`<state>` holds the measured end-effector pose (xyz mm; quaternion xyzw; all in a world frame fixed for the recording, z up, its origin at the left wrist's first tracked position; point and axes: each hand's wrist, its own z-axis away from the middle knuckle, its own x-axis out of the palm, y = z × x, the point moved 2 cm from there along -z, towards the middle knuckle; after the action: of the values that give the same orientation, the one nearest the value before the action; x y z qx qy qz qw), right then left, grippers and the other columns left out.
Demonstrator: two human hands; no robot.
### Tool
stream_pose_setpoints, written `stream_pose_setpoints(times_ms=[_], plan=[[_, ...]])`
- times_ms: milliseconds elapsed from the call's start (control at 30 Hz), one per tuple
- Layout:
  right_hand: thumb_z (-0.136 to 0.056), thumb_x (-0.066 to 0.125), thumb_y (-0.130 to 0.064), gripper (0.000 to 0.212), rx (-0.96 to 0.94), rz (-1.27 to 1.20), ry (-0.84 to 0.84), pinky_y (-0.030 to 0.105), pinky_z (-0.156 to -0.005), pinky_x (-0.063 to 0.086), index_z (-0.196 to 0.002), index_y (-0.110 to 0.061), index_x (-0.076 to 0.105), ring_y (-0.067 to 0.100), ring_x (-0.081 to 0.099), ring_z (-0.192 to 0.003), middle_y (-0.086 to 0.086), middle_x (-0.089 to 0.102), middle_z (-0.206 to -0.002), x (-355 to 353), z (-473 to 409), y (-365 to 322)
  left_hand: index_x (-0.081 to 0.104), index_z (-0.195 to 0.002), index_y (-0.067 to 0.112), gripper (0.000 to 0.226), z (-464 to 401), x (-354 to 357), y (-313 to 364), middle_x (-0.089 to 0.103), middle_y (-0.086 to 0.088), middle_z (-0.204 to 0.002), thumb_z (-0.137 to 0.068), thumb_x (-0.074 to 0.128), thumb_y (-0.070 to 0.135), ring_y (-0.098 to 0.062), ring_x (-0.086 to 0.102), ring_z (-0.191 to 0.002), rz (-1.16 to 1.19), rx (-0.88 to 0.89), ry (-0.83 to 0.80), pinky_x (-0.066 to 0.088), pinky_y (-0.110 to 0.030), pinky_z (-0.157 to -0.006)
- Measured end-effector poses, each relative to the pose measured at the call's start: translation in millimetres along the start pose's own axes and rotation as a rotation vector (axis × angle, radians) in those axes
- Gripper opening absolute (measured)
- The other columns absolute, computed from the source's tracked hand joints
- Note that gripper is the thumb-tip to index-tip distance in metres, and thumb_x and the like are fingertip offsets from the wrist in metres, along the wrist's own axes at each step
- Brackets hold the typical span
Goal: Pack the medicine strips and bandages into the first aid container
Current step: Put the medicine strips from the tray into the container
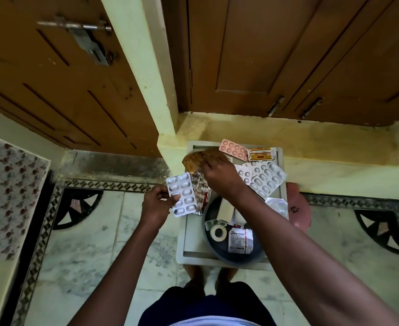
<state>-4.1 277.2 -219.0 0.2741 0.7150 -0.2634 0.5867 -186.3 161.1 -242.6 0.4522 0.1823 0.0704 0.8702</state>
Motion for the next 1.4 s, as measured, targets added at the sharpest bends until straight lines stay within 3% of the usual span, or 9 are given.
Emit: stream_pose_setpoints(times_ms=[233,367,467,633,800,1133,1233,1333,1400], plan=[[-0.078,0.077,0.005,0.03,0.114,-0.072,0.279,0.042,-0.078,0.062,-0.108,0.005,0.074,0.036,0.075,-0.093,0.024,0.076,-0.105,-36,31,5,0.07,-0.096,-0.002,0.017,17,1,12,0.076,-0.016,-0.098,-0.084,0.08,0.006,-0.021,0.068,-0.083,0.031,0.014,-0.004,0.05,-0.032,-0.065],[-0.088,0.061,0.005,0.025,0.395,-0.294,0.487,0.032,-0.076,0.06,-0.106,-0.002,0.075,0.029,0.074,-0.086,0.013,0.078,-0.101,-75,63,5,0.07,-0.094,-0.003,0.019,30,12,19,0.076,-0.018,-0.091,-0.082,0.082,0.005,-0.016,0.07,-0.072,0.007,0.062,-0.036,0.05,-0.028,-0.057],[-0.086,0.067,0.006,0.023,0.733,-0.608,0.608,0.009,-0.082,0.051,-0.102,-0.007,0.078,0.006,0.071,-0.082,0.001,0.078,-0.093,-97,102,5,0.07,-0.093,0.001,0.018,43,27,21,0.073,-0.024,-0.088,-0.08,0.083,0.004,-0.017,0.07,-0.069,-0.013,0.095,-0.09,0.051,-0.029,-0.054],[-0.091,0.069,0.001,0.023,1.142,-0.933,0.508,0.015,-0.077,0.057,-0.1,-0.018,0.078,-0.002,0.071,-0.083,-0.007,0.076,-0.09,-85,170,7,0.075,-0.08,0.034,0.027,60,57,17,0.072,0.008,-0.075,-0.082,0.083,0.008,-0.018,0.068,-0.072,-0.143,0.196,-0.159,0.053,-0.04,-0.06],[-0.092,0.064,0.001,0.023,0.961,-0.882,0.239,0.013,-0.073,0.051,-0.106,-0.011,0.078,-0.003,0.07,-0.083,-0.006,0.077,-0.09,-70,200,9,0.077,-0.109,0.014,0.023,63,65,5,0.076,-0.004,-0.094,-0.086,0.079,0.012,-0.019,0.073,-0.083,-0.232,0.224,-0.059,0.056,-0.029,-0.07],[-0.08,0.058,0.003,0.05,0.385,-0.599,-0.344,0.043,-0.082,0.055,-0.123,-0.015,0.074,0.037,0.068,-0.1,0.015,0.073,-0.107,-48,162,6,0.072,-0.127,0.014,0.035,70,64,10,0.075,-0.003,-0.117,-0.092,0.073,0.009,-0.02,0.072,-0.101,-0.212,0.226,-0.011,0.056,-0.033,-0.087],[-0.085,0.057,-0.001,0.048,0.299,-0.394,-0.401,0.039,-0.074,0.045,-0.126,-0.02,0.072,0.039,0.065,-0.099,0.013,0.069,-0.108,-45,155,-2,0.071,-0.128,0.011,0.035,71,65,16,0.074,-0.001,-0.115,-0.093,0.07,0.006,-0.013,0.071,-0.092,-0.215,0.233,0.004,0.054,-0.029,-0.083],[-0.079,0.069,-0.005,0.024,0.257,-0.208,-0.325,0.039,-0.069,0.04,-0.1,-0.013,0.075,0.038,0.06,-0.093,0.011,0.063,-0.097,-42,157,-8,0.073,-0.127,0.015,0.033,70,65,16,0.077,-0.004,-0.115,-0.094,0.068,0.009,-0.021,0.073,-0.1,-0.227,0.252,0.006,0.06,-0.035,-0.085],[-0.075,0.075,-0.01,0.017,0.264,-0.214,-0.249,0.039,-0.068,0.046,-0.091,-0.012,0.075,0.035,0.059,-0.087,0.009,0.063,-0.092,-37,163,-10,0.072,-0.128,0.017,0.033,70,66,17,0.076,-0.004,-0.117,-0.095,0.067,0.011,-0.023,0.073,-0.104,-0.236,0.279,0.008,0.058,-0.023,-0.077]])
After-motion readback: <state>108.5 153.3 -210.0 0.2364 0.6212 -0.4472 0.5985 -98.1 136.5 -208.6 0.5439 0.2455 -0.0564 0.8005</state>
